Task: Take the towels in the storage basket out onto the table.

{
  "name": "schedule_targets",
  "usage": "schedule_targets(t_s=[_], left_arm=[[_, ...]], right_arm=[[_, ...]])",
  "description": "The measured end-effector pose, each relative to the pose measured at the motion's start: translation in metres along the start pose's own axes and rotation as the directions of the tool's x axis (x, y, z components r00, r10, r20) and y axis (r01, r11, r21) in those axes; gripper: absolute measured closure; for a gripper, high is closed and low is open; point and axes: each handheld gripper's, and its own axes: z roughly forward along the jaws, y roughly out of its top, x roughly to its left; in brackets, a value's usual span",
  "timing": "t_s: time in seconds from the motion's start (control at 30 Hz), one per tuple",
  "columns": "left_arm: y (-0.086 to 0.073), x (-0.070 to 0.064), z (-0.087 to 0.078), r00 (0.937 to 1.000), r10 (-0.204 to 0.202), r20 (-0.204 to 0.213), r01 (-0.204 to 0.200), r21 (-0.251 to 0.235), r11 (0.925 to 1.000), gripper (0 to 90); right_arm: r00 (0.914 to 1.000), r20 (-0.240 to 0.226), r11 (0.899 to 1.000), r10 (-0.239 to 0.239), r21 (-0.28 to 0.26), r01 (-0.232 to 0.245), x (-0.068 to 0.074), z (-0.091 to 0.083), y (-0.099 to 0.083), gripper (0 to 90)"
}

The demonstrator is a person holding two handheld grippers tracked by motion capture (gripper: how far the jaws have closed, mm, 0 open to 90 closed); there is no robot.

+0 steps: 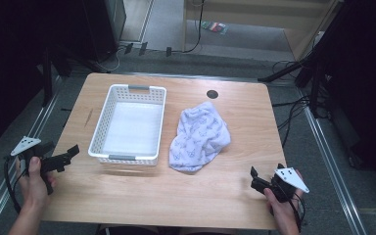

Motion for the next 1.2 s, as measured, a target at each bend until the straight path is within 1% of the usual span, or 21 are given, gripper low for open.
schedule_targets(t_s=[0.07, 0.1, 0.17, 0.3, 0.33, 0.37, 0.43, 0.57, 0.6, 0.67, 0.7, 0.8, 0.87, 0.97, 1.03, 1.07, 1.1, 1.2], left_arm=[[-0.008, 0.003, -0.001, 0.9999, -0.011, -0.001, 0.011, -0.027, 0.9996, 0.0], [-0.008, 0.003, -0.001, 0.9999, -0.011, -0.001, 0.011, -0.027, 0.9996, 0.0], [-0.016, 0.004, -0.001, 0.9999, -0.007, -0.012, 0.006, -0.021, 0.9998, 0.0], [-0.024, 0.004, -0.002, 0.9999, 0.011, -0.013, -0.011, -0.018, 0.9998, 0.0], [-0.030, 0.005, -0.003, 1.0000, 0.006, -0.002, -0.006, -0.018, 0.9998, 0.0], [-0.032, 0.004, -0.003, 0.9999, 0.013, -0.008, -0.013, -0.015, 0.9998, 0.0], [-0.034, 0.004, -0.003, 0.9998, 0.018, -0.012, -0.019, -0.010, 0.9998, 0.0], [-0.038, 0.004, -0.004, 0.9997, 0.024, -0.002, -0.024, -0.012, 0.9997, 0.0], [-0.038, 0.004, -0.005, 0.9996, 0.028, 0.007, -0.028, -0.008, 0.9996, 0.0], [-0.042, 0.005, -0.006, 0.9994, 0.034, 0.004, -0.034, -0.008, 0.9994, 0.0], [-0.042, 0.006, -0.007, 0.9995, 0.029, 0.010, -0.028, -0.011, 0.9995, 0.0], [-0.043, 0.007, -0.008, 0.9998, 0.018, 0.008, -0.018, -0.020, 0.9996, 0.0], [-0.046, 0.007, -0.008, 0.9998, 0.007, 0.018, -0.006, -0.027, 0.9996, 0.0], [-0.048, 0.007, -0.008, 0.9995, 0.011, 0.030, -0.010, -0.030, 0.9995, 0.0], [-0.048, 0.006, -0.005, 0.9996, 0.019, 0.022, -0.018, -0.019, 0.9997, 0.0], [-0.048, 0.003, -0.001, 0.9996, 0.029, 0.002, -0.029, -0.016, 0.9995, 0.0], [-0.048, 0.003, -0.001, 0.9996, 0.029, 0.002, -0.029, -0.016, 0.9995, 0.0], [-0.048, 0.001, 0.001, 0.9987, 0.050, -0.005, -0.050, -0.009, 0.9987, 0.0]], right_arm=[[1.0000, -0.001, 1.000, 0.000, 0.000, 0.000, 0.000, 0.000, 0.000, 4.0], [1.0000, -0.001, 1.000, 0.000, 0.000, 0.000, 0.000, 0.000, 0.000, 4.0], [1.0000, 0.000, 1.000, -0.001, 0.002, 0.001, 0.000, 0.000, 0.000, 4.1], [1.0000, 0.002, 1.000, 0.000, 0.002, 0.000, 0.000, 0.000, 0.000, 4.2], [1.0000, 0.002, 1.000, -0.003, 0.002, 0.003, 0.000, 0.000, 0.000, 4.2], [1.0000, 0.002, 1.000, -0.002, 0.002, 0.002, 0.000, 0.000, 0.000, 4.2], [1.0000, 0.003, 1.000, -0.002, 0.003, 0.002, 0.000, 0.000, 0.000, 4.3], [1.0000, 0.006, 1.000, -0.003, 0.002, 0.003, 0.000, 0.000, 0.000, 4.4], [1.0000, 0.006, 1.000, -0.003, 0.002, 0.003, 0.000, 0.000, 0.000, 4.4], [1.0000, 0.006, 1.000, 0.000, 0.002, 0.000, 0.000, 0.000, 0.000, 4.4], [1.0000, 0.005, 1.000, 0.001, 0.002, -0.001, 0.000, 0.000, 0.000, 4.4], [1.0000, 0.004, 1.000, -0.001, 0.003, 0.001, 0.000, 0.000, 0.000, 4.3], [1.0000, 0.005, 1.000, -0.004, 0.001, 0.004, 0.001, 0.000, 0.000, 4.4], [1.0000, 0.005, 1.000, -0.002, 0.002, 0.002, 0.000, 0.000, 0.000, 4.3], [1.0000, 0.005, 1.000, -0.005, 0.004, 0.005, 0.000, 0.000, 0.000, 4.3], [1.0000, 0.004, 1.000, -0.007, 0.006, 0.007, 0.000, 0.000, 0.000, 4.3], [1.0000, 0.004, 1.000, -0.007, 0.006, 0.007, 0.000, 0.000, 0.000, 4.3], [1.0000, 0.002, 1.000, -0.010, 0.010, 0.010, 0.000, 0.000, 0.000, 4.3]])
